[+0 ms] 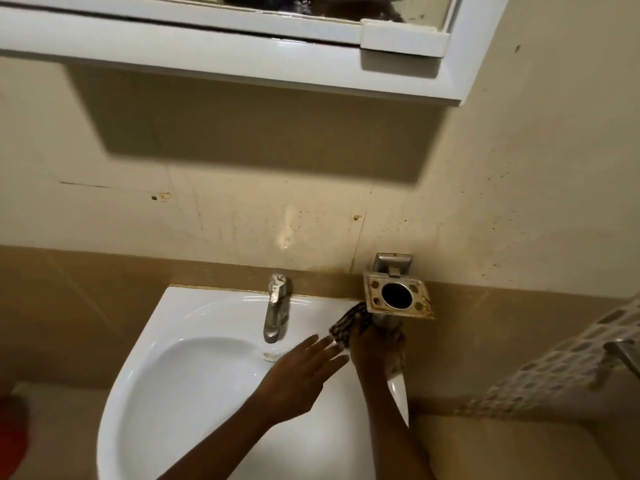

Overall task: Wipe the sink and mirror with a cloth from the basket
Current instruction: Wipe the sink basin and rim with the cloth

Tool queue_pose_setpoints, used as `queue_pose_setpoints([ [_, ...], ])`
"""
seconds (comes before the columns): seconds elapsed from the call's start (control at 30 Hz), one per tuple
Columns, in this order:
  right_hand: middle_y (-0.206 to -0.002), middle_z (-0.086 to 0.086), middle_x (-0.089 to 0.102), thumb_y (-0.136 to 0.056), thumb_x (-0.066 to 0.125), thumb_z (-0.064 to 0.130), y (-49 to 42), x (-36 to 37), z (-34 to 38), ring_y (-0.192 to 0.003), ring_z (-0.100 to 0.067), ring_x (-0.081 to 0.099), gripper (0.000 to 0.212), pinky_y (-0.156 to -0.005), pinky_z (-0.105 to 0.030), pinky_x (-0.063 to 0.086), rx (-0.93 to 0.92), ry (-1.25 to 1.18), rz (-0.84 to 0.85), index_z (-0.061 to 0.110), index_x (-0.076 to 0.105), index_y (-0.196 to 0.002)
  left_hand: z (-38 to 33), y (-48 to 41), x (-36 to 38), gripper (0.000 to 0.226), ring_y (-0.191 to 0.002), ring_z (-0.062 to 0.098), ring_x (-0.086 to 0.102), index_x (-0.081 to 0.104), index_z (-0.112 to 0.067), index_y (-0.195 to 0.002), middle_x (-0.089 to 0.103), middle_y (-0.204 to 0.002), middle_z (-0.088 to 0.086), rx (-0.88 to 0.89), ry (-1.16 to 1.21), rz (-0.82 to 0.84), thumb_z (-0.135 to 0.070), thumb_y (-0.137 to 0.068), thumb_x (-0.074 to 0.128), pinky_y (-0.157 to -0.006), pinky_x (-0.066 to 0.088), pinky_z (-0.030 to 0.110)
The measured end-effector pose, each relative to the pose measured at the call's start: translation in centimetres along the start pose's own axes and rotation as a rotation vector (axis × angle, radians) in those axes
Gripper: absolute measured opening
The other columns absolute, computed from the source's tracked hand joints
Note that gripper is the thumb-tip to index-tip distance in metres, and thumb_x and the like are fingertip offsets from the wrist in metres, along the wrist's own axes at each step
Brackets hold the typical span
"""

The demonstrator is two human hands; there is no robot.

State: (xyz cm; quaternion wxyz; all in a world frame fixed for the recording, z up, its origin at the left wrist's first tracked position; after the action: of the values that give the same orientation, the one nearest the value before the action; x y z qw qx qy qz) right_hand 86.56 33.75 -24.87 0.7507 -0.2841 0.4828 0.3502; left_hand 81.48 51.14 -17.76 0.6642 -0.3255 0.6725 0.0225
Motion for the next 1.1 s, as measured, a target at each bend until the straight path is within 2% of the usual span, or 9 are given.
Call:
queue_pose_setpoints([
  [0.2,-0.121,-0.029,0.06,-0.091,0.052,0.024,2.0,0.9,6.4,-0.112,-0.045,0.057,0.044,-0.097,-0.053,0.045,-0.063,-0.085,-0.096,-0.008,0.053,-0.122,3.0,4.1,-2.5,0.064,-0.141,0.02,0.021,0.03,-0.017,-0.143,0.037,-0.145,0.005,-0.112,-0.241,-0.063,-0.017,-0.081,0.049,-0.117,0.008,0.036],
  [0.33,-0.122,-0.021,0.063,-0.067,0.081,0.01,5.0,3.9,10.3,-0.113,-0.036,0.061,0.061,-0.095,-0.049,0.048,-0.313,-0.151,0.048,-0.002,0.058,-0.122,4.7,5.3,-3.9,0.073,-0.145,0.017,0.008,0.01,-0.016,-0.148,0.029,-0.15,0.004,-0.248,-0.298,-0.056,-0.028,-0.086,0.046,-0.116,0.008,0.036],
  [0.47,-0.111,-0.015,0.07,-0.063,0.082,0.004,5.5,3.3,10.9,-0.103,-0.033,0.067,0.052,-0.086,-0.052,0.053,-0.555,-0.186,0.031,0.001,0.065,-0.113,6.9,5.9,-5.6,0.065,-0.145,0.015,0.003,0.006,-0.018,-0.148,-0.005,-0.158,-0.004,-0.422,-0.256,-0.022,-0.036,-0.092,0.034,-0.117,0.002,0.032],
  [0.6,-0.108,-0.018,0.07,-0.056,0.078,-0.015,5.8,4.0,8.5,-0.102,-0.038,0.066,0.052,-0.09,-0.059,0.05,-0.417,-0.199,-0.071,-0.001,0.067,-0.105,8.8,8.0,-7.6,0.059,-0.145,0.013,0.003,0.007,-0.018,-0.148,0.007,-0.158,-0.001,-0.57,-0.233,-0.024,-0.04,-0.096,0.022,-0.117,0.0,0.031],
  [0.67,-0.117,-0.021,0.065,-0.058,0.076,-0.015,8.1,4.9,8.7,-0.111,-0.039,0.061,0.057,-0.115,-0.037,0.027,-0.351,-0.21,-0.02,-0.004,0.063,-0.112,9.4,9.6,-8.4,0.058,-0.145,0.014,0.007,0.012,-0.016,-0.148,0.019,-0.155,0.003,-0.636,-0.215,-0.033,-0.039,-0.096,0.024,-0.117,0.001,0.031],
  [0.77,-0.14,-0.021,0.047,-0.083,0.049,0.007,11.8,5.8,10.5,-0.131,-0.036,0.043,0.051,-0.102,-0.001,-0.014,-0.369,-0.331,0.185,0.004,0.045,-0.134,10.2,11.6,-8.8,0.059,-0.145,0.014,0.006,0.016,-0.014,-0.147,0.024,-0.153,0.005,-0.656,-0.212,-0.02,-0.038,-0.095,0.027,-0.118,0.002,0.031],
  [0.83,-0.139,-0.015,0.05,-0.08,0.04,0.019,13.4,6.0,12.4,-0.127,-0.034,0.05,0.059,-0.108,-0.002,0.007,-0.482,-0.273,0.196,0.014,0.038,-0.139,10.6,12.6,-9.1,0.058,-0.145,0.013,0.004,0.016,-0.014,-0.147,0.025,-0.153,0.005,-0.668,-0.2,-0.019,-0.039,-0.096,0.025,-0.118,0.001,0.03],
  [0.93,-0.131,-0.006,0.059,-0.069,0.061,0.004,13.1,7.1,15.3,-0.116,-0.028,0.06,0.066,-0.109,-0.042,0.028,-0.738,-0.124,0.06,0.013,0.047,-0.133,11.3,13.2,-9.5,0.057,-0.145,0.011,0.003,0.019,-0.012,-0.146,0.024,-0.152,0.005,-0.683,-0.18,-0.034,-0.039,-0.096,0.023,-0.118,0.001,0.029],
  [1.1,-0.123,-0.017,0.064,-0.084,0.055,0.005,10.7,6.8,18.3,-0.115,-0.036,0.059,0.04,-0.098,-0.05,0.048,-0.489,-0.245,0.021,0.001,0.058,-0.123,13.1,14.7,-10.9,0.058,-0.145,0.01,0.002,0.017,-0.015,-0.147,0.021,-0.154,0.003,-0.707,-0.163,-0.082,-0.04,-0.096,0.026,-0.118,-0.003,0.026],
])
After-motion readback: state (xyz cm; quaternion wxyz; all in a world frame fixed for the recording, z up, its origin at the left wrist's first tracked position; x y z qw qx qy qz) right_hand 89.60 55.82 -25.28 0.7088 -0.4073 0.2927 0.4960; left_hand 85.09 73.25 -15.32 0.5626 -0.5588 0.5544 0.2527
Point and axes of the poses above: each hand's wrist, its own y-axis away from the middle knuckle, its own x-axis out of the palm, z = x × y, the point moved 3 cm from there along -y, towards the middle knuckle
